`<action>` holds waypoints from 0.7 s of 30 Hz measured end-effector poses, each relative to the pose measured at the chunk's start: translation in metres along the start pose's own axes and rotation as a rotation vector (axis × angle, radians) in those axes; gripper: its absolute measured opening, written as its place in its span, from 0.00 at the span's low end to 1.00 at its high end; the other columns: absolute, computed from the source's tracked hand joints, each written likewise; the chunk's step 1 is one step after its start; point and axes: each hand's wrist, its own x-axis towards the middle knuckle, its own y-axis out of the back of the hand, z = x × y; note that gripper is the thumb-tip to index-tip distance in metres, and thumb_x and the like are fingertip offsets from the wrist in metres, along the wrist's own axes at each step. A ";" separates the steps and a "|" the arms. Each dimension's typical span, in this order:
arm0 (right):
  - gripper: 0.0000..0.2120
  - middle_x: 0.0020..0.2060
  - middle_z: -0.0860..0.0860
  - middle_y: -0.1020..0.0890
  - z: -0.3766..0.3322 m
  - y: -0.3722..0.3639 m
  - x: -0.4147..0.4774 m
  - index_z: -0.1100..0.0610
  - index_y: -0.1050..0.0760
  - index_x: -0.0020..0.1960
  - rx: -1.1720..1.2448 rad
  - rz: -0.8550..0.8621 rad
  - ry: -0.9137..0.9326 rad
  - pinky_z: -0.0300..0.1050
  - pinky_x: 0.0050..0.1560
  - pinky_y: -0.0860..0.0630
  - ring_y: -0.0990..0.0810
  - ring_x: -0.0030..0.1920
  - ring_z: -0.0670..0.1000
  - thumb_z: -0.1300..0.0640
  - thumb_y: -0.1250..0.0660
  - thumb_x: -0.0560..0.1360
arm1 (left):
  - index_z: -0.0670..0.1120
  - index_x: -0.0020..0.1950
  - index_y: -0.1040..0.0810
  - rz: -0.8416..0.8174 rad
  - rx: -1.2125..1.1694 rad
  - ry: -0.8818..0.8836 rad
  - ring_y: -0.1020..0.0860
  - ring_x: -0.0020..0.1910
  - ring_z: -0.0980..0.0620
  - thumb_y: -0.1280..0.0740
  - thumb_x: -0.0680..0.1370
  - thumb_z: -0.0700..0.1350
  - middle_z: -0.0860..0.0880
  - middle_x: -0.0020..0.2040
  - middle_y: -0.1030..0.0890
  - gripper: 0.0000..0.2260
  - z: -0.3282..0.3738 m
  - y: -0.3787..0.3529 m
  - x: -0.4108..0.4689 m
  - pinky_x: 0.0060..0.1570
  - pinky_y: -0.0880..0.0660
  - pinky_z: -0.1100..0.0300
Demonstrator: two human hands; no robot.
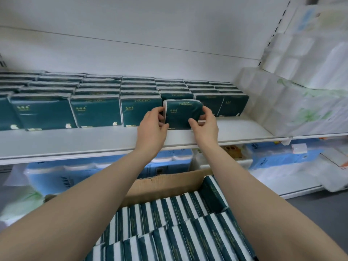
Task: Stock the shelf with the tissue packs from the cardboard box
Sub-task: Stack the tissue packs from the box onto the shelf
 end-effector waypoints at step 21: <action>0.26 0.68 0.46 0.25 0.008 0.004 -0.007 0.48 0.37 0.77 -0.052 -0.142 0.033 0.36 0.57 0.28 0.25 0.60 0.43 0.56 0.35 0.80 | 0.49 0.69 0.30 0.034 0.027 -0.056 0.24 0.53 0.55 0.37 0.78 0.38 0.53 0.57 0.22 0.20 -0.002 -0.001 -0.009 0.57 0.25 0.56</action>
